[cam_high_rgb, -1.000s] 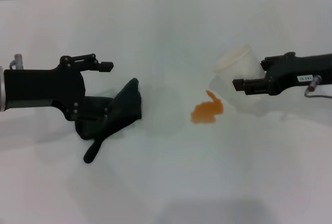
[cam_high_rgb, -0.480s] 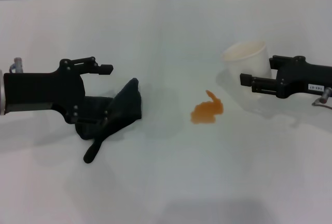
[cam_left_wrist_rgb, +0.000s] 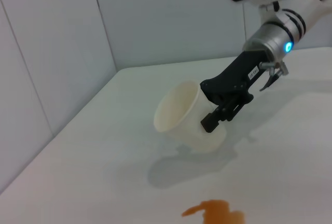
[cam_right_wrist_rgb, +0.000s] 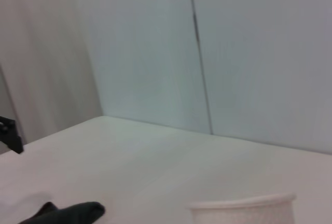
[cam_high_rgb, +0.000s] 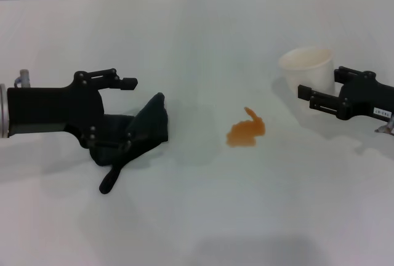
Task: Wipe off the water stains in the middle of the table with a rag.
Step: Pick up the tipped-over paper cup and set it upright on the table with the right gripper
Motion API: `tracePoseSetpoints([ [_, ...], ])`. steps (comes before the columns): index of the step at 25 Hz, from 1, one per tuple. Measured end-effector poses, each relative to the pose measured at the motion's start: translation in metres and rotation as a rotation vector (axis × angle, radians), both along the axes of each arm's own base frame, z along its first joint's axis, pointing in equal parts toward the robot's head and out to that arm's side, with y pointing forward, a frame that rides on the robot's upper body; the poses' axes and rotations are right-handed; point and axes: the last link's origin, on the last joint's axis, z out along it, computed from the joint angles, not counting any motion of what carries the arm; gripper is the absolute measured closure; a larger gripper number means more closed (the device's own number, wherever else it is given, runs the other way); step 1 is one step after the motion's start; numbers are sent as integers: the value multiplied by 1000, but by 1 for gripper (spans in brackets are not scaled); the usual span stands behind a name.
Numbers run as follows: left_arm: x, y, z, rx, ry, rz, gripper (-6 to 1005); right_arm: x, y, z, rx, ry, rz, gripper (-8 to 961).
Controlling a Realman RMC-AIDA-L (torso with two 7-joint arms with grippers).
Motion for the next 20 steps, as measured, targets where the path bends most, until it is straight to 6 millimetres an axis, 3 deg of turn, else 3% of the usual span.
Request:
tracePoseSetpoints([
  [9, -2, -6, -2, -13, -11, 17, 138, 17, -11, -10, 61, 6, -5, 295],
  [20, -4, -8, -2, -16, -12, 25, 139, 22, -20, -25, 22, -5, -6, 276],
])
